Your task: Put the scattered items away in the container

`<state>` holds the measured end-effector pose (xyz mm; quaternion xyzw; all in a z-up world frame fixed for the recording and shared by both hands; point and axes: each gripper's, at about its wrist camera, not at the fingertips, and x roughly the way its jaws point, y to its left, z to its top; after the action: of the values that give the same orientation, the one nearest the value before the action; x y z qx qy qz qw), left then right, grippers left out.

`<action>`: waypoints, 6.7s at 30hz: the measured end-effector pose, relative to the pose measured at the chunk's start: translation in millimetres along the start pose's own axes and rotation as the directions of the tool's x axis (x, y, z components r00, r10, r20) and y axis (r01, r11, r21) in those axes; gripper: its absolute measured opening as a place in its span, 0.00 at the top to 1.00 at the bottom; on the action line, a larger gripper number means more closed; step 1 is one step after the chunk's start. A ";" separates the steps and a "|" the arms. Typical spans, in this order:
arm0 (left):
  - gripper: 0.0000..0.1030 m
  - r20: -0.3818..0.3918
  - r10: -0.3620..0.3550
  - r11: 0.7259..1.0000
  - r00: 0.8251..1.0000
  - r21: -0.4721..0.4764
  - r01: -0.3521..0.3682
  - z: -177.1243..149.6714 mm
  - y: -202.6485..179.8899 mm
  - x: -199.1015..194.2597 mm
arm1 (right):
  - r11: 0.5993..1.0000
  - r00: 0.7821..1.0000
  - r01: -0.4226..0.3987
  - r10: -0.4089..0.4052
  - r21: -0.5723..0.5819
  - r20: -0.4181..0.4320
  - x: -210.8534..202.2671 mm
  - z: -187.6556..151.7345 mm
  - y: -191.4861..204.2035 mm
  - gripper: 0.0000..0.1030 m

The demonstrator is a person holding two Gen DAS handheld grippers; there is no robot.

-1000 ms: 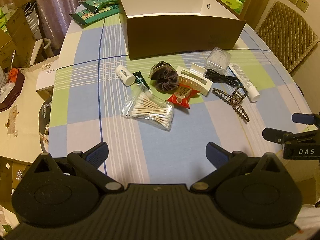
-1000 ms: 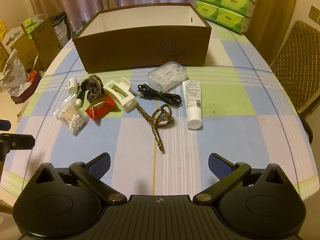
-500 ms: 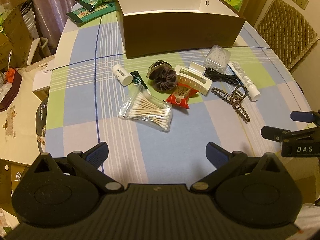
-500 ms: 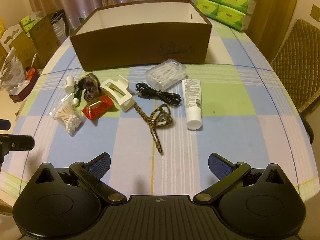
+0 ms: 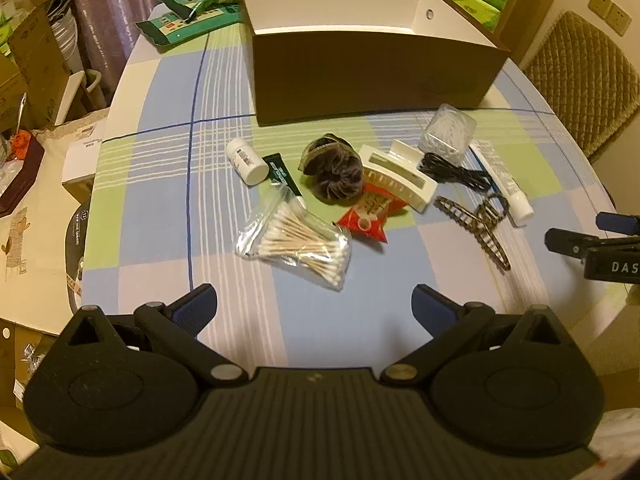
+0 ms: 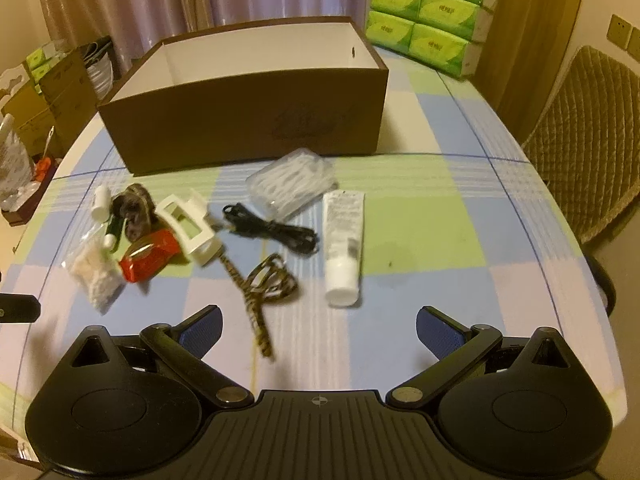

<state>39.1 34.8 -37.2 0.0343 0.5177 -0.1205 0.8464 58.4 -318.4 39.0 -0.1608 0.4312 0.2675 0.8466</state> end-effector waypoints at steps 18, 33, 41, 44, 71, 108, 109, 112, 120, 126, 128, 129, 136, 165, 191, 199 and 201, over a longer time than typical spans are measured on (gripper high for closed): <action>0.01 0.009 0.007 1.000 1.000 -0.012 -0.007 9.7 -4.8 30.0 | 0.997 0.997 -0.068 0.069 0.030 -0.018 58.7 16.3 -34.8 0.56; 0.04 0.038 -0.004 0.995 0.999 0.096 0.000 9.7 -0.5 50.9 | 0.995 0.994 -0.100 0.099 -0.017 -0.050 95.2 19.9 -45.6 0.72; 0.04 0.049 -0.046 0.982 0.998 0.187 0.037 17.8 1.0 55.8 | 0.992 0.991 -0.117 0.113 -0.047 -0.068 87.0 12.5 -67.2 0.74; 0.04 0.037 -0.066 0.978 0.997 0.199 0.057 19.9 1.7 59.4 | 0.993 0.991 -0.107 0.103 -0.043 -0.089 81.5 7.1 -76.7 0.74; 0.27 -0.044 -0.250 0.906 0.967 0.343 0.249 24.5 28.0 101.7 | 0.998 0.994 -0.054 0.056 0.026 -0.096 75.8 5.0 -92.4 0.41; 0.34 0.044 -0.180 0.966 0.983 0.197 0.168 28.4 7.6 54.1 | 0.971 0.993 -0.112 0.101 -0.213 -0.060 87.2 6.4 -63.1 0.71; 0.34 0.042 -0.180 0.966 0.983 0.197 0.168 28.5 6.8 54.3 | 0.970 0.993 -0.116 0.106 -0.214 -0.061 86.2 5.0 -62.9 0.72; 0.34 0.044 -0.178 0.967 0.983 0.195 0.166 29.1 5.0 53.9 | 0.972 0.990 -0.132 0.120 -0.196 -0.069 82.1 2.4 -64.5 0.72; 0.34 0.068 -0.182 0.968 0.981 0.186 0.167 39.9 0.9 47.3 | 0.972 0.979 -0.202 0.202 -0.122 -0.015 50.9 16.5 -72.6 0.72; 0.34 0.104 -0.190 0.967 0.976 0.191 0.168 56.8 -4.1 40.5 | 0.955 0.960 -0.272 0.277 -0.117 0.035 29.4 42.2 -67.0 0.72; 0.34 0.115 -0.198 0.965 0.973 0.196 0.173 63.1 -5.7 37.8 | 0.948 0.952 -0.294 0.301 -0.123 0.044 25.4 49.7 -63.6 0.72; 0.34 0.122 -0.198 0.965 0.973 0.201 0.171 65.6 -7.0 36.7 | 0.944 0.948 -0.305 0.313 -0.129 0.049 23.6 53.3 -61.6 0.72; 0.34 0.168 -0.205 0.964 0.964 0.207 0.169 89.9 -14.7 29.1 | 0.916 0.923 -0.355 0.375 -0.185 0.087 16.3 80.5 -49.2 0.72; 0.34 0.235 -0.187 0.973 0.954 0.180 0.147 233.9 -46.6 59.2 | 0.854 0.888 -0.360 0.437 -0.375 0.143 66.8 226.9 0.6 0.72; 0.34 -0.175 -0.056 0.994 0.983 0.079 0.071 276.2 -50.2 198.1 | 0.849 0.917 -0.374 0.280 -0.374 -0.283 206.8 257.6 25.2 0.72; 0.34 -0.256 -0.020 0.993 0.966 0.109 0.049 274.5 -55.3 213.6 | 0.859 0.906 -0.374 0.257 -0.350 -0.338 220.4 257.4 15.4 0.72; 0.33 -0.269 -0.021 0.992 0.963 0.113 0.054 273.1 -56.0 215.3 | 0.859 0.906 -0.372 0.253 -0.352 -0.340 220.5 257.6 14.5 0.72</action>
<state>356.4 -105.6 -97.9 0.0911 0.6195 -0.1616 0.7627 322.7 -107.8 7.0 -0.2977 0.5023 0.4610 0.6683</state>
